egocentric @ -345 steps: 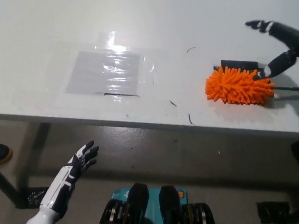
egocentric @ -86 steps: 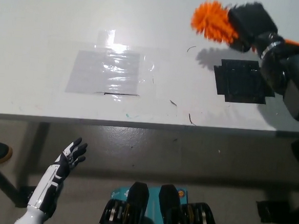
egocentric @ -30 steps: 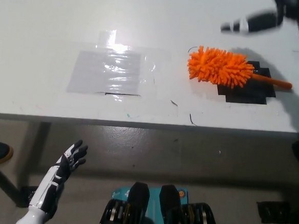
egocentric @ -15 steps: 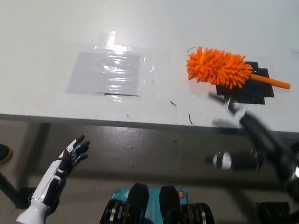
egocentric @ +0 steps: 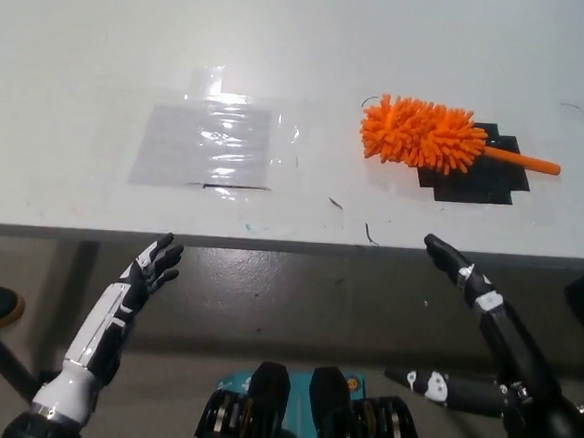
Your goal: The robot uses it right hand to pick up an extended orange duster kept in the middle of the desk and presses its handle against the desk to collapse it
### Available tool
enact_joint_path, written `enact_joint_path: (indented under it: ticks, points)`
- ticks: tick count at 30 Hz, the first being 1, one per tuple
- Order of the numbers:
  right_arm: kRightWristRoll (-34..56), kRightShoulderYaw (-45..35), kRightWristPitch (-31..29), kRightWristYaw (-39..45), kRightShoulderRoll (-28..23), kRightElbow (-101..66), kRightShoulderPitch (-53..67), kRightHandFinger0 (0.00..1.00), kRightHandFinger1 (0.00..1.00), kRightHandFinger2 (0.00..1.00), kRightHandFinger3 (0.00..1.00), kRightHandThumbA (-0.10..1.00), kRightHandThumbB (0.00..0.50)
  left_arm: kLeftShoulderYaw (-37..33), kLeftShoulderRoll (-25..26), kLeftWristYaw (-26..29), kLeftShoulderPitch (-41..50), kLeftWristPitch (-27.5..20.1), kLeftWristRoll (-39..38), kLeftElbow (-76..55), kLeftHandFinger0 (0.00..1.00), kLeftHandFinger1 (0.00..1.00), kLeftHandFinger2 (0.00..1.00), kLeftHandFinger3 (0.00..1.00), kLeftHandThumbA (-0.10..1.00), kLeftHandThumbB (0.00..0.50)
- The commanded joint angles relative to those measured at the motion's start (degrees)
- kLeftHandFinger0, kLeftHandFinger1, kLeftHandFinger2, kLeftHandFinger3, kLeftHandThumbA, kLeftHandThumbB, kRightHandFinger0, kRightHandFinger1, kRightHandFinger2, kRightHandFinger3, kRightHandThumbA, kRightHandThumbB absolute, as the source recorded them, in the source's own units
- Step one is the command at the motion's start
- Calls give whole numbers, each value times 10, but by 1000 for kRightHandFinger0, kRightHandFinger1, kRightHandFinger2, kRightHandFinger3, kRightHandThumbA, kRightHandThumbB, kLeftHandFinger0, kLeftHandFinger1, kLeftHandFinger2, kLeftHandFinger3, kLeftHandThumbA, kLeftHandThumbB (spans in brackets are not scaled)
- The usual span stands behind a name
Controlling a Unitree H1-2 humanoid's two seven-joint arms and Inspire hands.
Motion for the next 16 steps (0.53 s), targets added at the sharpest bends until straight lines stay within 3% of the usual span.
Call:
enact_joint_path:
  ticks: [1,3,6,12,16]
  points:
    - [52,-15,-14,-25,5,42,-26,1000,1000,1000,1000,1000,211,-6,8,-12,-9,-22,-1,-14,1000,1000,1000,1000,1000,183]
    - [52,-15,-5,-26,6,72,-35,1000,1000,1000,1000,1000,243,-6,7,-12,-9,-22,-4,-15,1000,1000,1000,1000,1000,179]
    - [84,-14,4,-7,2,115,-50,1000,1000,1000,1000,1000,174,-5,9,-12,-12,-18,-2,-16,1000,1000,1000,1000,1000,199]
    - [126,-13,68,7,-4,129,-61,1000,1000,1000,1000,1000,170,-4,10,-13,-16,-16,4,-12,1000,1000,1000,1000,1000,219]
    - [113,-7,70,1,-7,140,-68,1000,1000,1000,1000,1000,177,-3,11,-12,-16,-12,6,-14,1000,1000,1000,1000,1000,210]
